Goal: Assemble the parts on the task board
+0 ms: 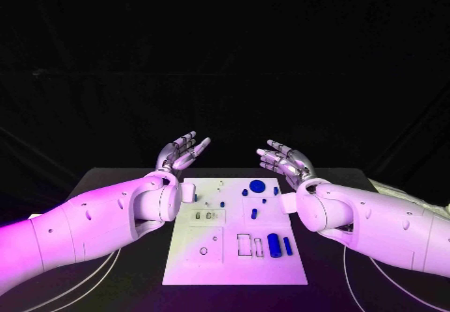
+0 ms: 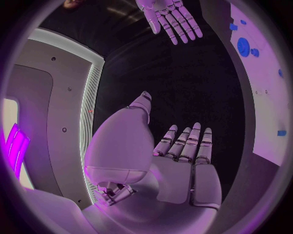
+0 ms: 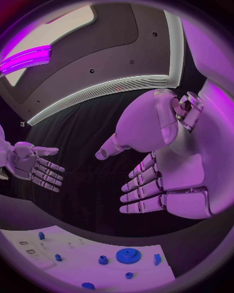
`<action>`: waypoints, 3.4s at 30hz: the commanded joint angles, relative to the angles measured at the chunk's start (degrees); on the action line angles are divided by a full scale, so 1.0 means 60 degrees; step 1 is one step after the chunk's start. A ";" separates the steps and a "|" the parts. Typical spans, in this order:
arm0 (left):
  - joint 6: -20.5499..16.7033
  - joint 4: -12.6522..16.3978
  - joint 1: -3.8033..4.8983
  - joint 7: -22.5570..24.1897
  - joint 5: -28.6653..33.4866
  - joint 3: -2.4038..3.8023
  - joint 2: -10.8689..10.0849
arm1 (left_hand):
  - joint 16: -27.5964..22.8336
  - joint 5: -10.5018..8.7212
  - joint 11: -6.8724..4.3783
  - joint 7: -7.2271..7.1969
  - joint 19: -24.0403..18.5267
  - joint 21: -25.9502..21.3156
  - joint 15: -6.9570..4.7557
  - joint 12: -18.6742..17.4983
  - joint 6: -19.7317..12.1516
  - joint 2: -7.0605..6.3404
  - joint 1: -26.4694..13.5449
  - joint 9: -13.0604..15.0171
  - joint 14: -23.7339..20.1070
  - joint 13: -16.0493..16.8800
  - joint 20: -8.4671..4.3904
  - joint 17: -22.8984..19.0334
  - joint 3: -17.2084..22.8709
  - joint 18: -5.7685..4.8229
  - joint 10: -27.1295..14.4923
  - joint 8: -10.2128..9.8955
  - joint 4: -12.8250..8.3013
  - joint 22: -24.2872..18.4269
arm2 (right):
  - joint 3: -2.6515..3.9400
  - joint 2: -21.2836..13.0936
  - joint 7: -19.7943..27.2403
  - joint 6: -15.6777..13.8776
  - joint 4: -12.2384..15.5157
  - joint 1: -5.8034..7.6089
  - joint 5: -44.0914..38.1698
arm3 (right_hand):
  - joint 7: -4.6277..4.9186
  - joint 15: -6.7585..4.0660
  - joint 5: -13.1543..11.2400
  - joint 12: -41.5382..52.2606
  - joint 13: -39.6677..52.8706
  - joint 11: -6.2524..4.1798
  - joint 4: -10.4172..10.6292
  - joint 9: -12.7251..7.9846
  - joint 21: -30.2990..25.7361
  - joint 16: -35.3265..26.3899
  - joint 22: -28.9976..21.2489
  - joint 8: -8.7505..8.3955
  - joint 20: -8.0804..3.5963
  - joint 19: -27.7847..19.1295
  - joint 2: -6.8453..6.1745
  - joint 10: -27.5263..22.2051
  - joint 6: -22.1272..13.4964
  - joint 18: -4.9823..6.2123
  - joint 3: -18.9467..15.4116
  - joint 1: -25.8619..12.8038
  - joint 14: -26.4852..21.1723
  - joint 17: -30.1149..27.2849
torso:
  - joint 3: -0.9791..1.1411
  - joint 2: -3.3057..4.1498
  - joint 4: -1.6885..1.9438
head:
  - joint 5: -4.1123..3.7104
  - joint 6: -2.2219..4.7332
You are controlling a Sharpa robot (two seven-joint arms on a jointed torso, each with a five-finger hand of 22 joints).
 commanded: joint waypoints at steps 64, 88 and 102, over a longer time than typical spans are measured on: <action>0.2021 0.4016 0.0182 -0.0553 0.0372 0.0248 -0.2319 | 0.2148 0.0027 -0.0888 0.0624 0.8023 0.2268 -0.1526 0.1043 0.6003 0.1201 0.0657 0.0265 0.7904 0.0357 -0.0883 0.2227 -0.1373 0.0915 0.7265 0.0556 -0.1225 0.0781 | 0.0229 0.0328 -0.4513 0.3923 -0.1070 0.1730 -1.6184 | 0.0039 -0.2323 -0.0162 0.0081 0.0204 -0.1653 -0.0499 0.0288 0.6294 0.6340 0.2843 0.0253 -0.2003 0.7326 -0.1565 0.6812 0.6936 0.0775 0.2212 0.0955 0.9490 0.4764 | -0.0181 0.2173 0.0566 | -0.0671 0.0687; 0.1780 0.3984 0.0183 -0.0735 0.0655 0.0249 -0.2284 | 0.2103 0.0034 -0.0852 0.0663 0.7994 0.2222 -0.1494 0.0974 0.5928 0.1285 0.0631 0.0263 0.7817 0.0353 -0.0862 0.2341 -0.1376 0.0909 0.7201 0.0502 -0.1228 0.0759 | 0.0222 0.0569 -0.4365 0.3987 -0.1199 0.1728 -1.5990 | 0.0064 -0.2285 -0.0565 0.0157 0.0195 -0.1600 -0.0090 0.0319 0.7057 0.8425 0.3293 0.0321 -0.1920 0.7170 -0.1421 0.6504 0.7049 0.0795 0.2622 0.1124 0.9528 0.6908 | -0.0172 0.2403 0.0628 | -0.0749 0.1033; 0.1824 0.3986 0.0184 -0.0794 0.0657 0.0249 -0.2281 | 0.2078 0.0032 -0.0835 0.0682 0.7972 0.2197 -0.1478 0.0957 0.5882 0.1293 0.0659 0.0262 0.7768 0.0351 -0.0850 0.2387 -0.1374 0.0906 0.7167 0.0481 -0.1264 0.0748 | 0.0222 0.0571 -0.4349 0.3283 -0.1214 0.1723 -1.5969 | -0.0177 -0.2508 -0.1399 0.0282 0.0248 -0.1866 0.0102 0.0500 0.7745 0.9819 0.3710 0.0603 -0.2021 0.7175 -0.1099 0.7336 0.7835 0.0800 0.3255 0.1481 0.9598 0.8347 | -0.0186 0.2477 0.0670 | -0.0711 0.0992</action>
